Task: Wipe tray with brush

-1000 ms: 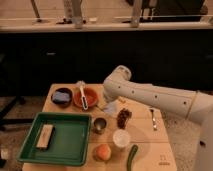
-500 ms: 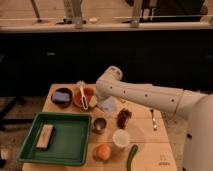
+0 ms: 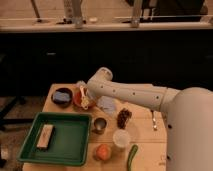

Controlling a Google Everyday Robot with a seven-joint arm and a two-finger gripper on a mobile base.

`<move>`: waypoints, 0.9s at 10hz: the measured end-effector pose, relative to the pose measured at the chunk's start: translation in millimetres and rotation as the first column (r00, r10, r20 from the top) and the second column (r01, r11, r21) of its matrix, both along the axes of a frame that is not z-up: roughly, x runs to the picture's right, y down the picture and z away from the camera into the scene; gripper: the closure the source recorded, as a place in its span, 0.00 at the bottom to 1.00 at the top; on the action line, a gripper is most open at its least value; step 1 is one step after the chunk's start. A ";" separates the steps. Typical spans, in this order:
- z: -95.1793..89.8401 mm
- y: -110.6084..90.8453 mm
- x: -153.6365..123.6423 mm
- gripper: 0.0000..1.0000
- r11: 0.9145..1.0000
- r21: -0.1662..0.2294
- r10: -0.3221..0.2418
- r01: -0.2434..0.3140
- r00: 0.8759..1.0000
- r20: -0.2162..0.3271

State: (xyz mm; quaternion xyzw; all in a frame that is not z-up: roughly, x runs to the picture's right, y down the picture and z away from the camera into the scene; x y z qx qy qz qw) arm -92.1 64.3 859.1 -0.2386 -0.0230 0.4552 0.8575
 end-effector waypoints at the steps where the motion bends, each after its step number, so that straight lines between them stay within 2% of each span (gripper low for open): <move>1: 5.5 1.9 -13.6 0.20 1.000 -0.010 -0.012 0.012 1.000 0.006; 6: 24.0 -0.3 -41.7 0.20 0.998 -0.030 -0.057 0.057 0.998 0.016; 9: 33.3 -5.2 -41.7 0.20 0.997 -0.036 -0.064 0.064 0.998 0.007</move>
